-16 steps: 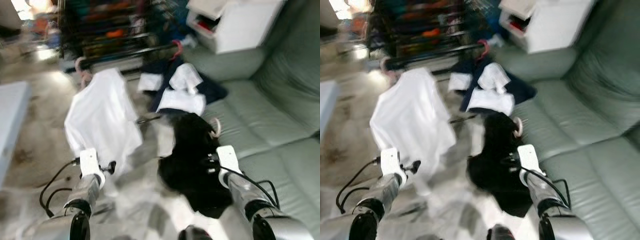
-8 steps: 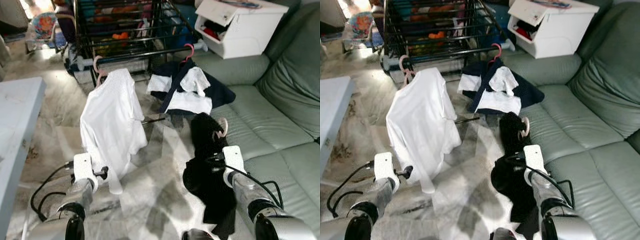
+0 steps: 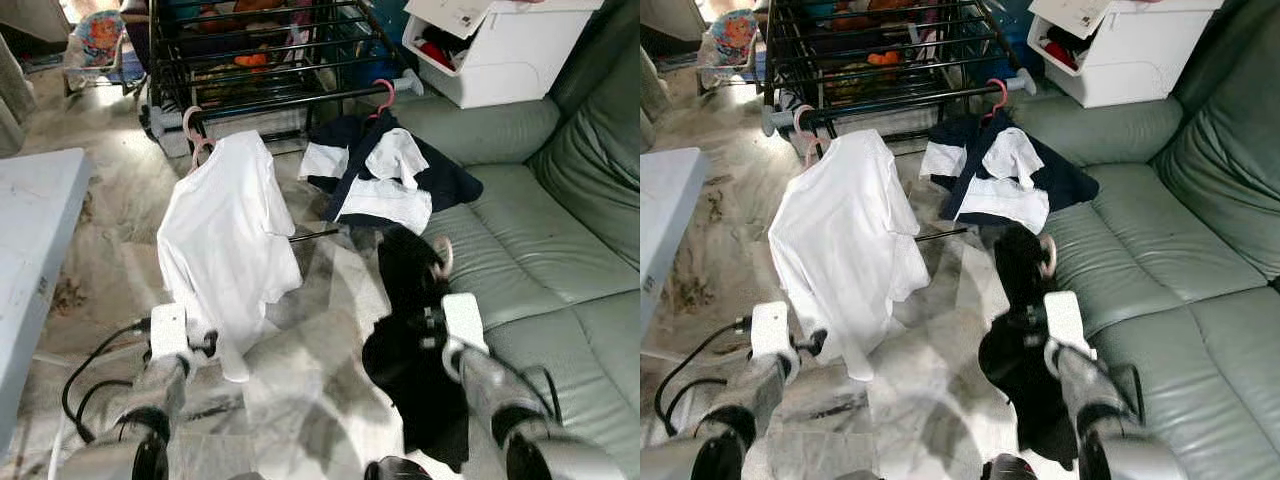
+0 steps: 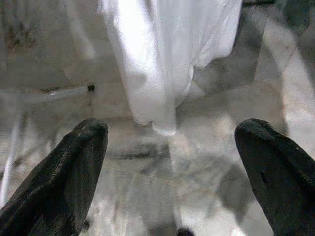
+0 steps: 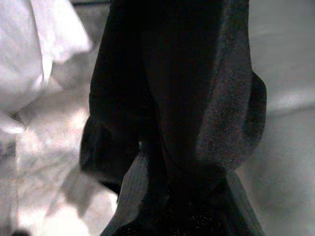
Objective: Hang hanger
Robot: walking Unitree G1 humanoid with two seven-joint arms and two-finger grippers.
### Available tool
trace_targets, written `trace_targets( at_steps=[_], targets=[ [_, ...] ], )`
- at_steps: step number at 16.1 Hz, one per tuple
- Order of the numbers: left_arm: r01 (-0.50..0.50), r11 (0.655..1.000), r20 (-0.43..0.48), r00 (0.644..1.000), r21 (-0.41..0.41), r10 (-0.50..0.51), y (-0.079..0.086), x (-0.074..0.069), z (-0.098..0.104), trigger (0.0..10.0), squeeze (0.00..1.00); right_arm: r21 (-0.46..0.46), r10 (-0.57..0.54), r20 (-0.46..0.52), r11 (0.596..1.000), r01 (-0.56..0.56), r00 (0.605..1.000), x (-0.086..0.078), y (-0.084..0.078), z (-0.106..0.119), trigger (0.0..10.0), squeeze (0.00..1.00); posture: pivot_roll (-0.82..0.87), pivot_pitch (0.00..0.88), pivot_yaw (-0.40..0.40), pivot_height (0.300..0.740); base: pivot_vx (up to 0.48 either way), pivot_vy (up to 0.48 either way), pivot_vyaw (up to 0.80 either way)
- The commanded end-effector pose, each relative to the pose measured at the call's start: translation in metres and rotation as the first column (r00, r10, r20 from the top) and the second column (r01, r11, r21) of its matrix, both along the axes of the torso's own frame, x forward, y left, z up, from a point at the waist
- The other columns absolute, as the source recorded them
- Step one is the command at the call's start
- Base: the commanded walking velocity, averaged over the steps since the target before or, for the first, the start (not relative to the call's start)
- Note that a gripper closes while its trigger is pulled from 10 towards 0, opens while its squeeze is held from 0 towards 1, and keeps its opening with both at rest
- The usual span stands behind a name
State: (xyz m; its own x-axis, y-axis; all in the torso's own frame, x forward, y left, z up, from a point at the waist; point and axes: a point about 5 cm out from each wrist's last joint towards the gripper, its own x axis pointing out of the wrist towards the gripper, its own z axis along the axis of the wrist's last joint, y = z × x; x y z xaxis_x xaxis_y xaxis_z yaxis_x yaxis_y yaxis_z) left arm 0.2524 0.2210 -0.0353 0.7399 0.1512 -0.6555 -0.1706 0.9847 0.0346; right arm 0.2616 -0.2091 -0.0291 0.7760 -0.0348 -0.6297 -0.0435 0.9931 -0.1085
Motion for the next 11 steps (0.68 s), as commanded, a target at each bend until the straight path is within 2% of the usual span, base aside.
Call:
trace_targets(
  at_steps=[1,2,3,4,5,6,8,9,11],
  targets=[
    [-0.068,0.998,-0.049,0.997,-0.010,0.067,0.014,-0.018,-0.010,10.0,0.00,0.018,-0.031,0.002,0.999,0.031,1.000,-0.010,-0.001,-0.006,10.0,0.00,-0.06,0.000,0.059,0.740,0.000,0.000,0.00],
    [-0.088,0.996,-0.061,0.994,-0.018,0.087,0.018,-0.026,-0.013,10.0,0.00,0.005,-0.032,0.003,0.999,0.032,0.999,-0.016,-0.002,-0.010,10.0,0.00,-0.06,0.000,0.060,0.740,0.000,0.000,0.00],
    [-0.071,0.997,-0.114,0.991,0.029,0.074,0.028,-0.046,-0.023,10.0,0.00,-0.062,-0.018,-0.012,0.998,0.018,1.000,-0.030,-0.010,-0.016,10.0,0.00,-0.07,0.000,0.065,0.740,0.000,0.000,0.00],
    [-0.099,0.994,-0.185,0.977,0.048,0.107,0.035,-0.069,-0.033,10.0,0.00,-0.065,-0.063,-0.045,0.996,0.060,0.997,-0.043,-0.020,-0.023,10.0,0.00,-0.06,0.000,0.061,0.740,0.000,0.000,0.00],
    [-0.157,0.987,-0.225,0.961,0.045,0.163,0.039,-0.081,-0.038,10.0,0.00,-0.072,-0.067,-0.071,0.995,0.062,0.995,-0.048,-0.022,-0.026,10.0,0.00,-0.06,0.000,0.059,0.740,0.000,0.000,0.00],
    [-0.192,0.981,-0.246,0.949,0.041,0.196,0.040,-0.087,-0.041,10.0,0.00,-0.090,-0.047,-0.089,0.995,0.038,0.995,-0.051,-0.023,-0.028,10.0,0.00,-0.06,0.000,0.056,0.740,0.000,0.000,0.00],
    [-0.174,0.982,-0.295,0.937,0.067,0.186,0.038,-0.098,-0.047,10.0,0.00,-0.041,-0.059,-0.104,0.998,0.055,0.993,-0.050,-0.022,-0.028,10.0,0.00,-0.05,0.000,0.048,0.740,0.000,0.000,0.00],
    [-0.165,0.984,-0.312,0.934,0.065,0.177,0.035,-0.100,-0.048,10.0,0.00,-0.053,-0.064,-0.106,0.997,0.058,0.992,-0.048,-0.025,-0.027,10.0,0.00,-0.06,0.000,0.051,0.740,0.000,0.000,0.00],
    [-0.164,0.986,-0.297,0.940,0.038,0.168,0.030,-0.092,-0.047,10.0,0.00,-0.080,-0.104,-0.122,0.992,0.094,0.987,-0.044,-0.032,-0.024,10.0,0.00,-0.06,0.000,0.048,0.740,0.000,0.000,0.00]
  ],
)
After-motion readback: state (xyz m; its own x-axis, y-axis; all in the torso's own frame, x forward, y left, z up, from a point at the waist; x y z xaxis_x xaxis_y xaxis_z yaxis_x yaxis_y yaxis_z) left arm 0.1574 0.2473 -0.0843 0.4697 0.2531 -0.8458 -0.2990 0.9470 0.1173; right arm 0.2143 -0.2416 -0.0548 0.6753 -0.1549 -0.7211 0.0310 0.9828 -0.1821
